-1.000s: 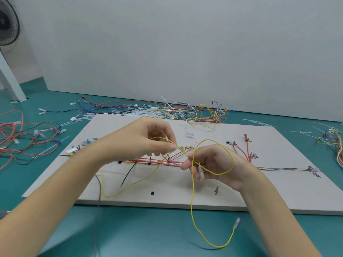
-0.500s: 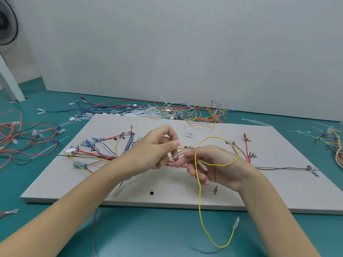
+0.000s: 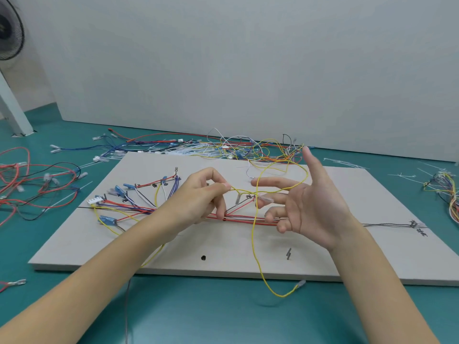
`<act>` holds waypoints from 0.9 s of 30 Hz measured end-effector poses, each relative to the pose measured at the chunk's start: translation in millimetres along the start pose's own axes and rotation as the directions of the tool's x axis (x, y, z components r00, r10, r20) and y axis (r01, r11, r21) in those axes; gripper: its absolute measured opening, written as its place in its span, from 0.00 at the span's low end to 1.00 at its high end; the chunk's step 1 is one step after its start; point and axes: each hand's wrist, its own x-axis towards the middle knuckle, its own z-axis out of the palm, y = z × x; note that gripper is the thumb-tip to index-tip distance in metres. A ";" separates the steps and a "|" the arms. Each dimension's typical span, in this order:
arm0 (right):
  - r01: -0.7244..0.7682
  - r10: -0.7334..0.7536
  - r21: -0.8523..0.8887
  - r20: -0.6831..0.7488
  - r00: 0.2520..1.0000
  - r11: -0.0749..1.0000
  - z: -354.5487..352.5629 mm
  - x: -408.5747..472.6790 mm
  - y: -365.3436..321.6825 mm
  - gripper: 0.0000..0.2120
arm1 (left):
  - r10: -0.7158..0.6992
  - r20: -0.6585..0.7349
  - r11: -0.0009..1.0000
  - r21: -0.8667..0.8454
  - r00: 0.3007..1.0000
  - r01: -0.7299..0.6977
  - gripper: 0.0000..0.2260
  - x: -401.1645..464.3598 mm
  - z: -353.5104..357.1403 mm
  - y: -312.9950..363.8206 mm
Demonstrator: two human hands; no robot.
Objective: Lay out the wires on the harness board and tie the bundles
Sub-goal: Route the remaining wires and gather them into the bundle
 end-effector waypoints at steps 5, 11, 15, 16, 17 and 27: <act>0.035 -0.058 -0.226 -0.097 0.994 0.974 5.5 -1.3 4.7 0.13 | -0.039 0.008 0.997 -0.066 0.999 0.039 0.08 0.1 -2.1 -2.0; 0.031 -0.050 -0.217 -0.082 0.995 0.976 11.2 -0.1 8.4 0.14 | -0.049 0.028 0.982 -0.180 0.998 0.054 0.10 2.5 -9.7 -5.6; 0.036 -0.059 -0.235 -0.091 0.994 0.971 10.6 1.3 8.9 0.21 | 0.033 0.014 0.996 -0.083 0.999 -0.032 0.05 3.6 -13.5 -8.4; 0.035 -0.061 -0.233 -0.106 0.993 0.972 9.6 1.3 8.3 0.22 | 0.045 0.022 0.998 -0.038 0.999 -0.044 0.03 3.2 -15.0 -8.9; 0.035 -0.066 -0.227 -0.127 0.990 0.973 8.1 1.9 7.8 0.22 | 0.049 0.033 0.999 0.000 0.998 -0.049 0.03 2.8 -16.5 -9.3; 0.079 -0.143 -0.234 -0.270 0.952 0.969 0.2 5.3 7.6 0.09 | 0.155 -0.069 0.951 0.281 0.986 -0.129 0.04 5.0 -17.4 -13.8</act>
